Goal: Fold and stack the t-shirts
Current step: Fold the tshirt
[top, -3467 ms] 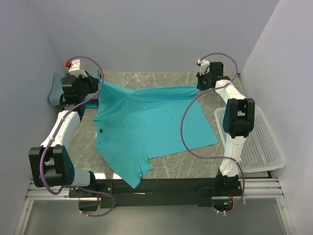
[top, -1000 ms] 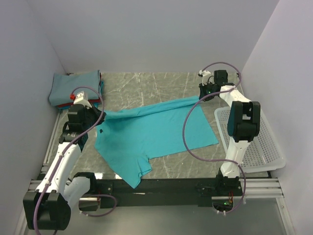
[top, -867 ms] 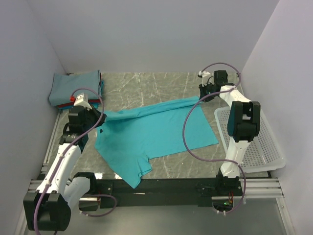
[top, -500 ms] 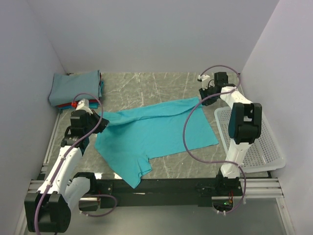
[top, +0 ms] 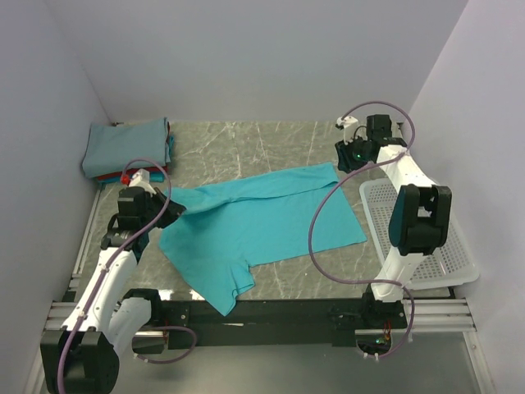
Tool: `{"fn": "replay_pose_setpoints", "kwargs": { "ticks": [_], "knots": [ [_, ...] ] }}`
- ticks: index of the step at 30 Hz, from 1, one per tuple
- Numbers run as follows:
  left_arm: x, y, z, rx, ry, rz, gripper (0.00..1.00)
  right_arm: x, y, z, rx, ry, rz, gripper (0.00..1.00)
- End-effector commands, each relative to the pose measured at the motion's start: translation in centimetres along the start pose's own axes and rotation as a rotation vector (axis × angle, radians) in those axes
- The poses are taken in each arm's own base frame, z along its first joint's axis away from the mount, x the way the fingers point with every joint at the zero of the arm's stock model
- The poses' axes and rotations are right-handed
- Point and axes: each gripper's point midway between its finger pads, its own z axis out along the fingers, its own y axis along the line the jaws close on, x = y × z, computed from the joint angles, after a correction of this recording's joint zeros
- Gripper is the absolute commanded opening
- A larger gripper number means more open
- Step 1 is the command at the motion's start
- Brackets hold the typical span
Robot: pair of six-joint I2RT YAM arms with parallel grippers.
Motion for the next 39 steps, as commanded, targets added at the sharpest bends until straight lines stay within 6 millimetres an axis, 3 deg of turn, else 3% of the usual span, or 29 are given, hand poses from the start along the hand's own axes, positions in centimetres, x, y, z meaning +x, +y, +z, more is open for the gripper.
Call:
{"fn": "replay_pose_setpoints", "kwargs": {
  "ticks": [1, 12, 16, 17, 18, 20, 21, 26, 29, 31, 32, 33, 34, 35, 36, 37, 39],
  "knots": [
    [0.6, -0.8, -0.6, 0.040, 0.025, -0.010, 0.01, -1.0, 1.2, -1.5, -0.037, -0.050, 0.022, 0.45],
    [2.5, -0.2, -0.6, 0.011, 0.119, -0.052, 0.01, -1.2, 2.1, -1.8, -0.065, -0.067, 0.052, 0.45],
    [5.7, -0.6, -0.8, 0.055, 0.277, -0.119, 0.03, -1.4, 2.1, -2.1, -0.062, -0.073, 0.051, 0.45],
    [6.7, -0.8, -1.0, 0.076, 0.325, -0.151, 0.07, -1.4, 2.2, -2.2, -0.063, -0.077, 0.049, 0.45],
    [7.8, -1.0, -1.2, 0.086, 0.373, -0.212, 0.19, -1.5, 2.2, -2.3, -0.064, -0.079, 0.050, 0.45],
    [9.8, -0.7, -1.8, 0.052, 0.439, -0.252, 0.34, -1.5, 2.5, -2.5, -0.073, -0.082, 0.054, 0.45],
    [9.7, -1.0, -2.3, 0.051, 0.432, -0.226, 0.36, -1.6, 2.5, -2.7, -0.073, -0.087, 0.053, 0.45],
    [5.4, -1.5, -3.0, 0.010, 0.270, -0.102, 0.50, -2.4, 3.4, -3.7, -0.096, -0.109, 0.054, 0.46],
    [3.7, -2.9, -2.0, 0.079, 0.240, 0.003, 0.64, -2.9, 4.6, -4.4, -0.133, -0.110, 0.053, 0.46],
    [2.5, -2.9, 0.0, 0.071, 0.237, 0.075, 0.68, -3.1, 5.5, -4.8, -0.160, -0.114, 0.056, 0.46],
    [2.2, -2.9, 0.7, 0.071, 0.251, 0.099, 0.64, -3.2, 6.2, -5.2, -0.180, -0.117, 0.058, 0.46],
    [3.2, -2.0, 2.5, 0.057, 0.327, 0.134, 0.61, -3.3, 6.7, -5.4, -0.201, -0.126, 0.061, 0.46],
    [2.1, -2.8, 3.4, 0.071, 0.330, 0.153, 0.57, -3.5, 7.6, -5.5, -0.223, -0.129, 0.061, 0.46],
    [2.4, -3.0, 4.1, 0.083, 0.369, 0.177, 0.51, -3.6, 8.8, -5.7, -0.247, -0.128, 0.053, 0.46],
    [3.4, -1.9, 5.6, 0.057, 0.433, 0.206, 0.51, -3.7, 9.2, -5.9, -0.256, -0.133, 0.052, 0.46],
    [2.7, -1.9, 6.4, 0.033, 0.430, 0.232, 0.52, -3.7, 9.7, -6.1, -0.273, -0.138, 0.059, 0.46],
    [3.6, -0.2, 8.1, -0.024, 0.493, 0.284, 0.52, -3.8, 10.4, -6.7, -0.289, -0.143, 0.057, 0.46]
  ]
}}
